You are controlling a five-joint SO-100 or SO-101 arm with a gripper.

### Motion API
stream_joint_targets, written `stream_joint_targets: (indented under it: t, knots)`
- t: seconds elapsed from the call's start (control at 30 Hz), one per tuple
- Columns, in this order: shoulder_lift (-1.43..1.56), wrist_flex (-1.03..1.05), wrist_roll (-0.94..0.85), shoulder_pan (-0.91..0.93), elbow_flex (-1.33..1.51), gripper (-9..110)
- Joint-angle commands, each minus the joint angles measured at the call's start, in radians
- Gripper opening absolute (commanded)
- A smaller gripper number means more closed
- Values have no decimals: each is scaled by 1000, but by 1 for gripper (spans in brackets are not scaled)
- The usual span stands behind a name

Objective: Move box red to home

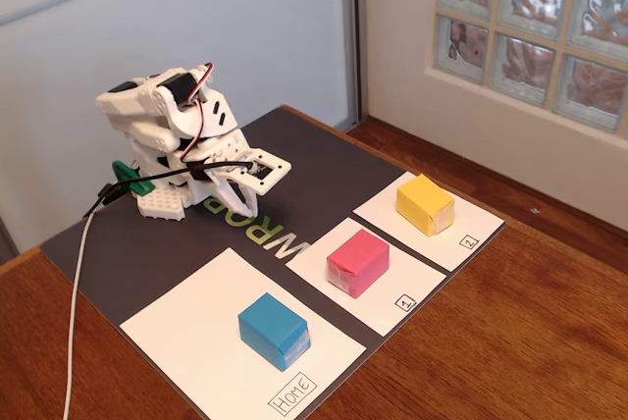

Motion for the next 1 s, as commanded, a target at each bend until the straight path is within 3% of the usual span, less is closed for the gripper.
stream_joint_targets:
  t: [0.0, 0.1, 0.37, 0.7, 0.97]
  knots:
    - [49, -43, 84, -46, -29, 0]
    - [-60, -144, 127, -69, -94, 0]
    - [-724, -316, 160, -77, -569, 0]
    - [-1200, -310, 272, -161, -1161, 0]
    - [-1370, -299, 385, -216, -1325, 0]
